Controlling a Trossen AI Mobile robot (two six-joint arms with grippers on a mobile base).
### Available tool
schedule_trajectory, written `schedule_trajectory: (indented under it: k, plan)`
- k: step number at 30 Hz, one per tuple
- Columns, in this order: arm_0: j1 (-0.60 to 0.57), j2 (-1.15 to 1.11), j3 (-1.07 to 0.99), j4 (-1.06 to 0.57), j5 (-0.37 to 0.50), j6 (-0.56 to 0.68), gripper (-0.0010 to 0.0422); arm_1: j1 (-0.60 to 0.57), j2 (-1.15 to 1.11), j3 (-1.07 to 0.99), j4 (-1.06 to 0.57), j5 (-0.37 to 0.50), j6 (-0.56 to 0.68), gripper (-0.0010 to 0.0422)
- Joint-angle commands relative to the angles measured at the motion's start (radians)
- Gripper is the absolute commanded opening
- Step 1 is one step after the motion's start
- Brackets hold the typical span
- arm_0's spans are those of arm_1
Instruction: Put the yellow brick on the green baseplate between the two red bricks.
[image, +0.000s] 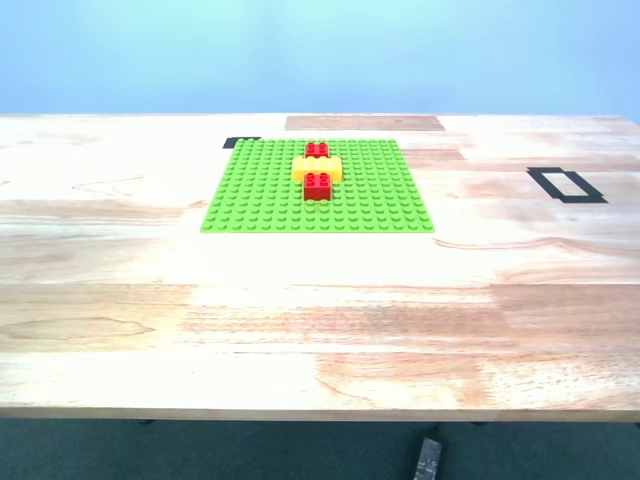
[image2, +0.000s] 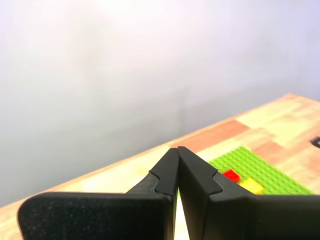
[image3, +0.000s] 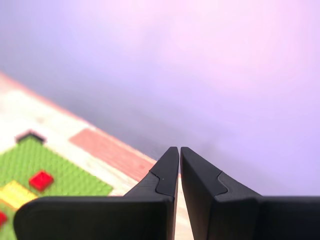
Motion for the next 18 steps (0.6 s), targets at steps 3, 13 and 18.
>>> schedule_trajectory:
  k: [3, 13, 18]
  plan:
    - [0.0, -0.087, -0.12, 0.16, -0.007, -0.11, 0.0, -0.038, -0.261, -0.248, 0.127, 0.009, 0.135, 0.0006]
    - [0.0, -0.301, -0.335, 0.195, -0.024, -0.18, 0.0, -0.029, -0.695, -0.545, 0.145, 0.125, 0.266, 0.0006]
    - [0.0, -0.421, -0.428, 0.168, -0.119, -0.184, 0.0, -0.029, -0.746, -0.604, 0.105, 0.176, 0.266, 0.0004]
